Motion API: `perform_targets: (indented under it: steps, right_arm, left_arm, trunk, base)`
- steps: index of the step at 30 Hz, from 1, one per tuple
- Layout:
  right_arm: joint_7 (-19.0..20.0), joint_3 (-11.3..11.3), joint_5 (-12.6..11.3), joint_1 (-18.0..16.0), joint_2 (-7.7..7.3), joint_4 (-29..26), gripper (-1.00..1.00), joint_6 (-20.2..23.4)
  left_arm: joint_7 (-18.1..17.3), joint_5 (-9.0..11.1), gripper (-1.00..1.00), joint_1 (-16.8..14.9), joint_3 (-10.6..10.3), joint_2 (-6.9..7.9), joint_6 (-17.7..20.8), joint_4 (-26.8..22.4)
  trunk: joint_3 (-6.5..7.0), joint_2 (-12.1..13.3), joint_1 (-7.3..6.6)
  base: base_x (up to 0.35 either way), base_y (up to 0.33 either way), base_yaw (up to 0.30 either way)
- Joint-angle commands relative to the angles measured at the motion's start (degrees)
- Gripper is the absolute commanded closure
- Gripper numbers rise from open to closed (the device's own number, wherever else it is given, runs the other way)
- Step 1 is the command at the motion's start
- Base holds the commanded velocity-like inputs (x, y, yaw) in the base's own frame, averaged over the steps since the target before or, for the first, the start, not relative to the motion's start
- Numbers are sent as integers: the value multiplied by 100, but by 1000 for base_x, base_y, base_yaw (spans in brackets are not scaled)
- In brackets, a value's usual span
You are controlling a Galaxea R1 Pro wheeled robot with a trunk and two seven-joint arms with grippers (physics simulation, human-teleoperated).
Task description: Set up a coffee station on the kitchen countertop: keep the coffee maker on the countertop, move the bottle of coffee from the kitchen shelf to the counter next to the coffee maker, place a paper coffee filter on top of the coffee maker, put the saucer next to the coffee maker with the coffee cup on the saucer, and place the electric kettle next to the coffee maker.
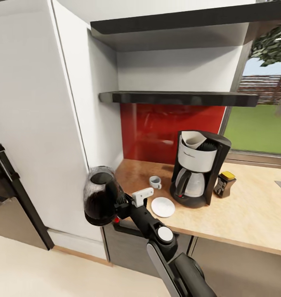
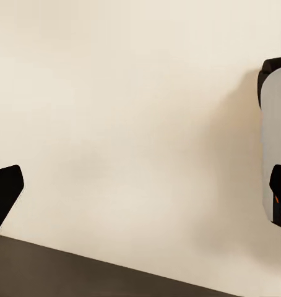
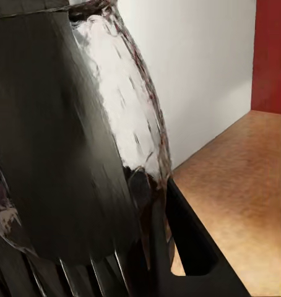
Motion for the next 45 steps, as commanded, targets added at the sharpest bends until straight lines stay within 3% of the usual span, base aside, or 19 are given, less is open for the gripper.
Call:
perform_targets:
  steps: [1,45]
  right_arm:
    - [-22,5,-53,-8,1,-8,100,27]
    - [-22,-3,-53,-8,1,1,100,23]
  left_arm:
    - [-43,-37,-100,-4,48,-2,2,-12]
    - [-43,-37,-100,-4,48,5,2,-12]
  trunk:
    - [-12,-14,4]
    - [-10,-14,4]
  base:
    - [-2,2,-269]
    - [-19,0,-275]
